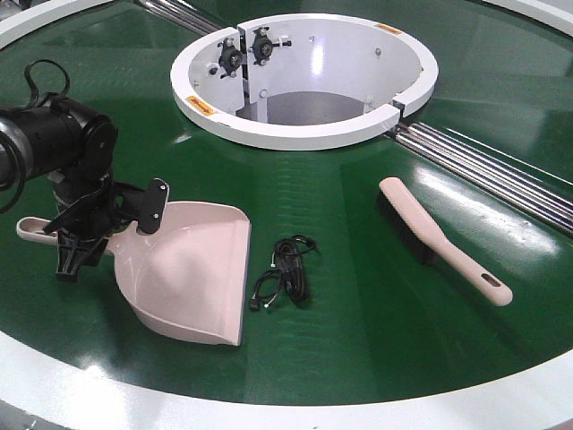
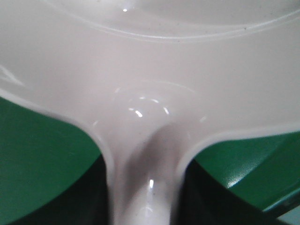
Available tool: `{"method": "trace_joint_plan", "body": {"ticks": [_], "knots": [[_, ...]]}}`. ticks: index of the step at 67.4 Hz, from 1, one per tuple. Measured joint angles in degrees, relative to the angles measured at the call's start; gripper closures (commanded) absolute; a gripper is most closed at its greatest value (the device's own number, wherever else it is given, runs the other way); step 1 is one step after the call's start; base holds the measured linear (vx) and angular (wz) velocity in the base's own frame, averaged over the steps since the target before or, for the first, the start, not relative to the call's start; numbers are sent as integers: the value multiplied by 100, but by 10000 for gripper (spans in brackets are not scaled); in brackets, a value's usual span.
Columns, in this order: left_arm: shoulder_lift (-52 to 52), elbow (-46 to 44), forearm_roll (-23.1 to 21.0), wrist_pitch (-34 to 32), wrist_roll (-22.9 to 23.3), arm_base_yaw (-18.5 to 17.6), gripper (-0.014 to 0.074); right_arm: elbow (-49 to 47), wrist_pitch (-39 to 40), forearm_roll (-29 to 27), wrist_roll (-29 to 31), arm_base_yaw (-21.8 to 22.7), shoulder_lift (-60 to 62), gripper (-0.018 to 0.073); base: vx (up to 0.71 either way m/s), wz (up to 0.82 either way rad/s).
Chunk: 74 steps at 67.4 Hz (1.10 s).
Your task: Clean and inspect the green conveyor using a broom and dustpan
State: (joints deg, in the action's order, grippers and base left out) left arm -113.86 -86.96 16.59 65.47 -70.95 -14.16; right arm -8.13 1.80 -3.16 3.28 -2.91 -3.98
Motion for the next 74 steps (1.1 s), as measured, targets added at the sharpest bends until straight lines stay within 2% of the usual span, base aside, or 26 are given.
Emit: {"method": "trace_joint_plan", "body": {"ticks": [7,23,44,54,67,74], "knots": [[0,0,0,0,0,0,603,-759,-453,-30,13,0,-764,568,0,0],[0,0,0,0,0,0,603,-2337,-2058,-30,28,0,-2817,568,0,0],[0,0,0,0,0,0,603,-2557,-2442,-48,3,0,-3916,536,0,0],[0,0,-4,0,0,0,603,-2582,-2468,-48,-23,0,-4082,417,0,0],[0,0,-4,0,0,0,603,-3046,-2969,-48,48,0,-4514,147,0,0],[0,0,-4,0,0,0,603,-3482,-3281,-48,173,0,-4881,43,0,0]]}}
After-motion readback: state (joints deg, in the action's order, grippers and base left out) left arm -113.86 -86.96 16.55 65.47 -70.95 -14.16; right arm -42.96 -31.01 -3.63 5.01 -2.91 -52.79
